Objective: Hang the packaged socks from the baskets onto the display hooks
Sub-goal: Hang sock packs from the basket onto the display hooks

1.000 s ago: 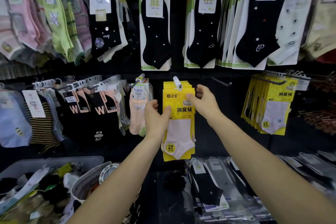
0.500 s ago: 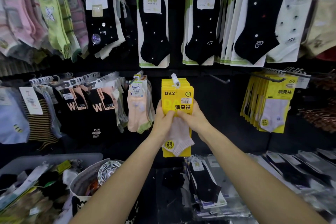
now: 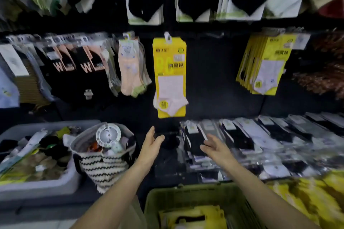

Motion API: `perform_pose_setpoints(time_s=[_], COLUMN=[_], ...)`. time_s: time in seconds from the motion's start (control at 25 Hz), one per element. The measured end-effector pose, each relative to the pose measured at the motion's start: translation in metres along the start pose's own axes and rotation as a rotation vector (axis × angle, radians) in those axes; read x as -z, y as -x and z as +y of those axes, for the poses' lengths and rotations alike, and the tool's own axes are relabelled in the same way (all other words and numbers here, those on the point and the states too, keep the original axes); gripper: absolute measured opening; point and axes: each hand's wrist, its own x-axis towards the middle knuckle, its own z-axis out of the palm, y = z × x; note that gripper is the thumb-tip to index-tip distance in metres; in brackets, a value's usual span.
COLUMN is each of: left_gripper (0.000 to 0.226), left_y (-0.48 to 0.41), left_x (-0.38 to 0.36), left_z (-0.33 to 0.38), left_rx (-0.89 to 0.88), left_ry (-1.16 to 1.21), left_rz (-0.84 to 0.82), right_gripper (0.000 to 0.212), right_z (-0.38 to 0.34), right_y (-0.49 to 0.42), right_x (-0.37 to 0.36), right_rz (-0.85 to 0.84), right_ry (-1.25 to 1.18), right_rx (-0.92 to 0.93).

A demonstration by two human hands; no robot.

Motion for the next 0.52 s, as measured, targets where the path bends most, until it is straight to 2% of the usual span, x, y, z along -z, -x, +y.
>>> perform_pose_setpoints(time_s=[0.2, 0.44, 0.52], left_gripper=[0.059, 0.053, 0.044], left_y=[0.05, 0.104, 0.115], left_x=[-0.038, -0.064, -0.067], left_z=[-0.083, -0.182, -0.211], left_rx=[0.207, 0.38, 0.434], left_ry=[-0.141, -0.331, -0.393], left_rz=[-0.139, -0.245, -0.302], right_gripper=[0.051, 0.036, 0.042], right_z=[0.104, 0.192, 0.222], right_y=[0.053, 0.079, 0.09], right_x=[0.013, 0.005, -0.008], right_rz=[0.05, 0.086, 0.008], right_ry=[0.06, 0.128, 0.196], right_rx=[-0.236, -0.453, -0.595])
